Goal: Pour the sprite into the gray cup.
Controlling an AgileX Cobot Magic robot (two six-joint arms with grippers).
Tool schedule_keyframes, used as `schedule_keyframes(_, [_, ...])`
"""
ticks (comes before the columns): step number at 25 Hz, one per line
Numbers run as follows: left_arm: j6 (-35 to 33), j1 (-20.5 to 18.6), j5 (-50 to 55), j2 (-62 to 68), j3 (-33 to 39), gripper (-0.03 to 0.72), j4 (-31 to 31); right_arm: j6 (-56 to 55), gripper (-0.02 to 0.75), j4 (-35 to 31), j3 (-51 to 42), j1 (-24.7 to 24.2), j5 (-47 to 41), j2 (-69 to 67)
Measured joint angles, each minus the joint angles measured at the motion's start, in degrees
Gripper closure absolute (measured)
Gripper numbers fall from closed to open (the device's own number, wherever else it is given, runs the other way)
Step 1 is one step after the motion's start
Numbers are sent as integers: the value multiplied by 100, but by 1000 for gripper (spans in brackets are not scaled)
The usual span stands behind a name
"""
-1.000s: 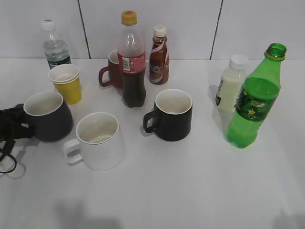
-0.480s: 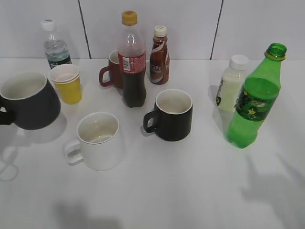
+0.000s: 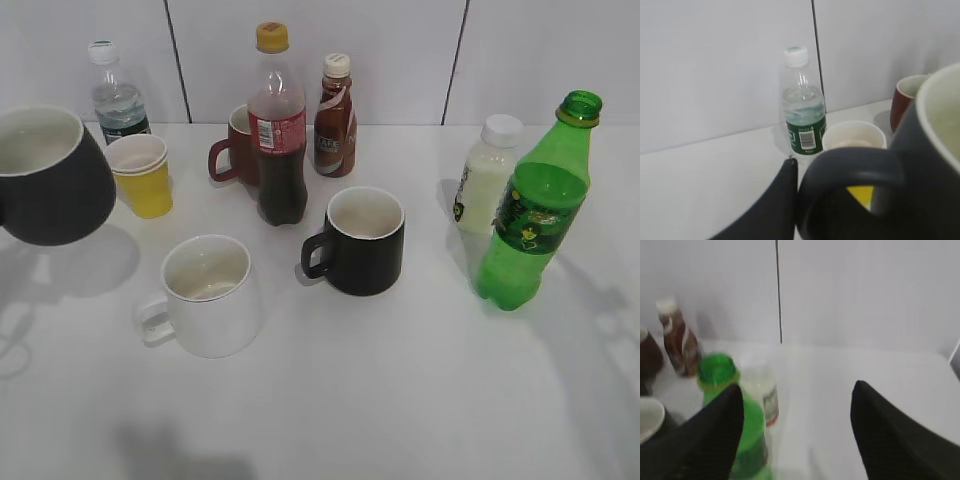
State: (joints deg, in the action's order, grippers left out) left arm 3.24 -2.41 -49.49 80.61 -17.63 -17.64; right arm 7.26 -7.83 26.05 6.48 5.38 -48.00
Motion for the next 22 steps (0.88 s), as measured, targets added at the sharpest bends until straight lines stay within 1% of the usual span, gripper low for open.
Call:
schedule_keyframes(5, [180,0,90,-250,0,626,-6,-192,236,66,-806,0,161,54])
schedule_keyframes(7, [234,0,98,-289,0,626,-17,-221,236,77,-1069,0,364,0])
schedule_keyframes(11, [426,27,113,-295,0,626,-36,-273,225,95,-1140,0,551,-161])
schedule_keyframes(14, [451,186,113,-295,0,626,-41,-463,224,183,-1141,4,582,-442])
schedule_keyframes(17, [463,384,113,-295,0,626,-46,-1075,224,673,-1141,148,785,-817])
schedule_keyframes(19, [463,497,119,-295,0,626,-47,-1518,222,1149,-1141,376,1013,-1223])
schedule_keyframes(22, [463,563,126,-299,0,626,-73,-1943,222,1449,-1141,780,1348,-1902])
